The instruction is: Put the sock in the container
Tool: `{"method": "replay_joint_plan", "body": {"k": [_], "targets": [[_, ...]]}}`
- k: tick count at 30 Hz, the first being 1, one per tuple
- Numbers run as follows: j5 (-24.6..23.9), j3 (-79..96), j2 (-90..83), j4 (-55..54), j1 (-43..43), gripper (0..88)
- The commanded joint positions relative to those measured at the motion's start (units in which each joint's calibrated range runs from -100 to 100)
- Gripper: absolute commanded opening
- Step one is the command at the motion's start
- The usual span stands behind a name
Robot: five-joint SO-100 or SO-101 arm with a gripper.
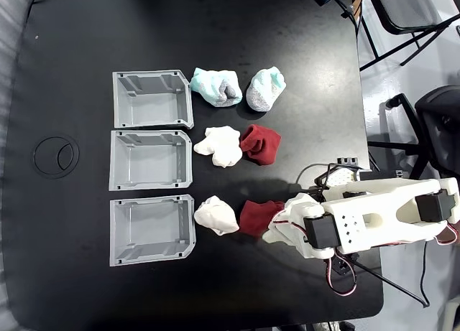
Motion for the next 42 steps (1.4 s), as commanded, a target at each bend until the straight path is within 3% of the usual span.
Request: {"method": "replay_joint_plan", "body": {"k": [1,5,14,42], "targets": [[1.6,-2.7,-0.9,2.5,0.3,48.8],[3.2,-2.8,-1.1,4.9,1.2,53.0],[5.1,-5.8,-1.0,3.1,9.1,52.9],[5.0,3.1,11.0,-10.9,7.1,52.6]]}}
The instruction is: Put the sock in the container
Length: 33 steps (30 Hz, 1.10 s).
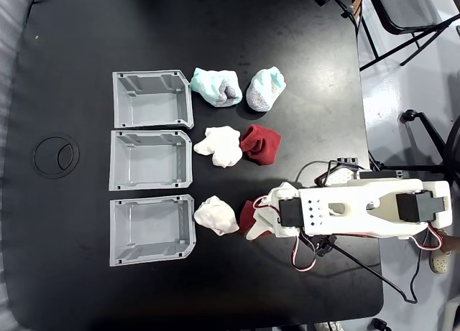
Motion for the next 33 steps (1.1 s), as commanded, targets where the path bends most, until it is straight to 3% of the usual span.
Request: {"method": "replay_joint_plan", "body": {"k": [1,11,19,33], "targets": [[0.2,2.6,-0.9,-1.6,-1.9,52.6],[-0.1,3.9,-0.7,-3.7,-3.7,49.8],[-0.1,3.8,-0.2,-3.7,-3.8,35.0],[-0.3,1.9,-1.0,-3.7,-3.7,1.4]]}}
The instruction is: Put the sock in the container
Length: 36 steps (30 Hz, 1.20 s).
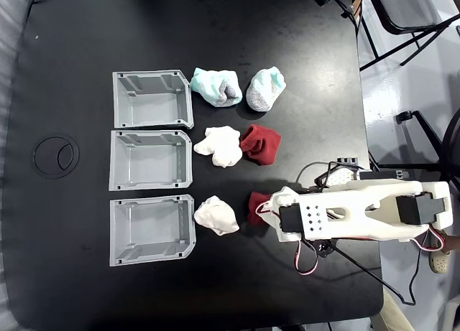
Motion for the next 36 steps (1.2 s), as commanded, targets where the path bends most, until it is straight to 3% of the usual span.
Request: {"method": "replay_joint_plan", "body": {"k": [1,10,22,27,36], "targets": [[-0.2,-3.0,-1.0,0.0,0.0,1.0],[-1.8,-12.4,-1.1,3.3,0.0,1.4],[-6.4,-39.9,-4.0,12.3,0.1,1.4],[-9.5,-45.4,-3.8,12.3,2.3,1.4],[-10.6,-56.0,6.4,9.3,5.7,1.4]]}}
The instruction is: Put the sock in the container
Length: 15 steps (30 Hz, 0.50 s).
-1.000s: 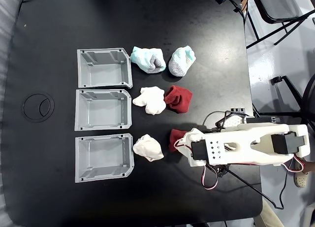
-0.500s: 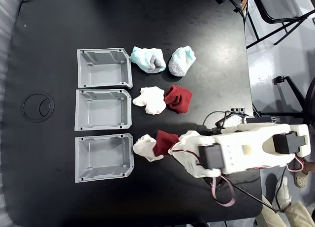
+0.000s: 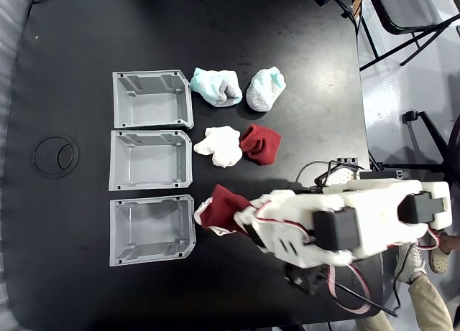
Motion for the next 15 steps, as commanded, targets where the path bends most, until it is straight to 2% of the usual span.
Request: {"method": "replay_joint_plan", "body": {"k": [1,15], "targets": [[-1.4,-8.6,5.4,-2.8,1.8,1.4],[-1.9,-55.9,39.2,-4.6,1.0,1.4]]}}
